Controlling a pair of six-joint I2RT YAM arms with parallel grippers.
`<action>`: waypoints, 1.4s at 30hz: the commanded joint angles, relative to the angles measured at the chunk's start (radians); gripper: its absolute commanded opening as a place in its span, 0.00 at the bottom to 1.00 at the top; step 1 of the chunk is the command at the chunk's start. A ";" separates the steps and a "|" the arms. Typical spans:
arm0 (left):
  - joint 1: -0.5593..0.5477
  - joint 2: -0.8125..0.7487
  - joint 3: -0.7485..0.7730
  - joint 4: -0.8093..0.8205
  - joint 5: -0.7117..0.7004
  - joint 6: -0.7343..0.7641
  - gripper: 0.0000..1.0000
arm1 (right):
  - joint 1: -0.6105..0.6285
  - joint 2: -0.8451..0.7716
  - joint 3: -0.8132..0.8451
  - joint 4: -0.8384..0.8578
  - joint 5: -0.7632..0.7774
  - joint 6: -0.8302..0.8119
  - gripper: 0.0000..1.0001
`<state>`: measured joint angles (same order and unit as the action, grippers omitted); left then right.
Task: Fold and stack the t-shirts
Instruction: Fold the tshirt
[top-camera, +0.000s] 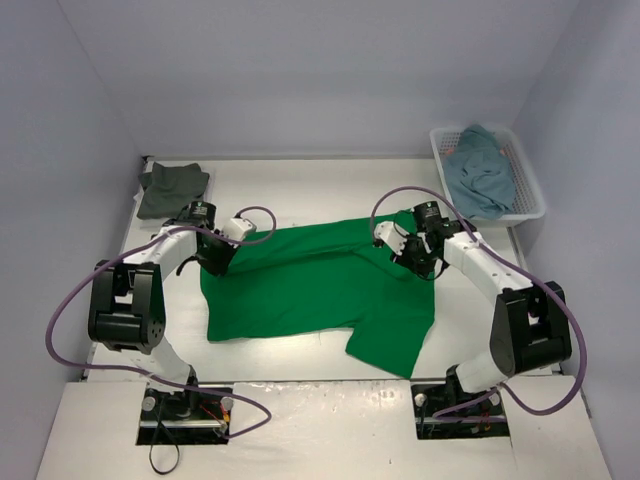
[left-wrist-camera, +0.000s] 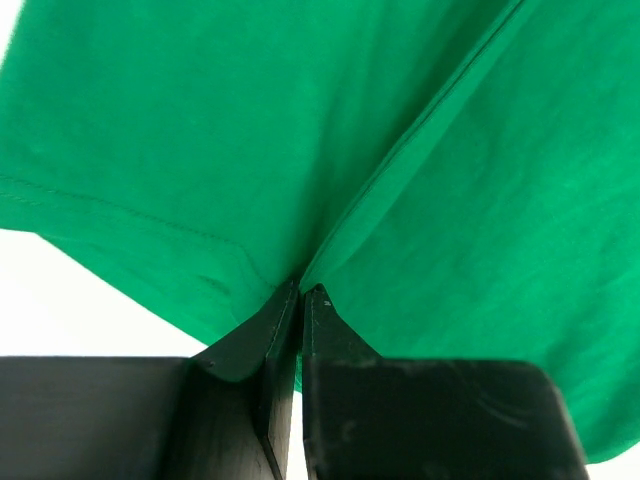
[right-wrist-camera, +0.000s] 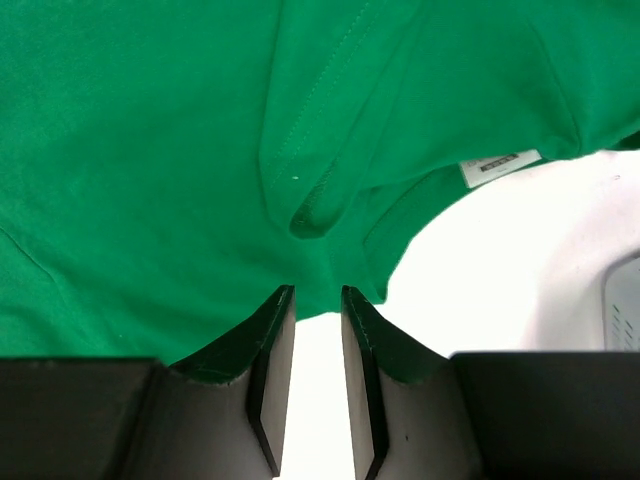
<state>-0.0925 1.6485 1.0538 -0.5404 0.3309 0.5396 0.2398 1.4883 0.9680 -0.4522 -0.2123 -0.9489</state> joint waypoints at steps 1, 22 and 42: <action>-0.015 -0.012 0.009 0.008 -0.015 0.023 0.00 | -0.022 0.006 0.099 0.003 -0.031 0.002 0.22; -0.019 -0.035 -0.031 -0.004 0.016 0.011 0.00 | 0.016 0.509 0.627 0.018 -0.368 0.271 0.25; -0.024 -0.064 -0.038 -0.009 0.040 -0.003 0.00 | 0.078 0.586 0.591 0.024 -0.357 0.268 0.28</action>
<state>-0.1104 1.6451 0.9863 -0.5381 0.3481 0.5388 0.3096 2.0853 1.5677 -0.4267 -0.5716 -0.6746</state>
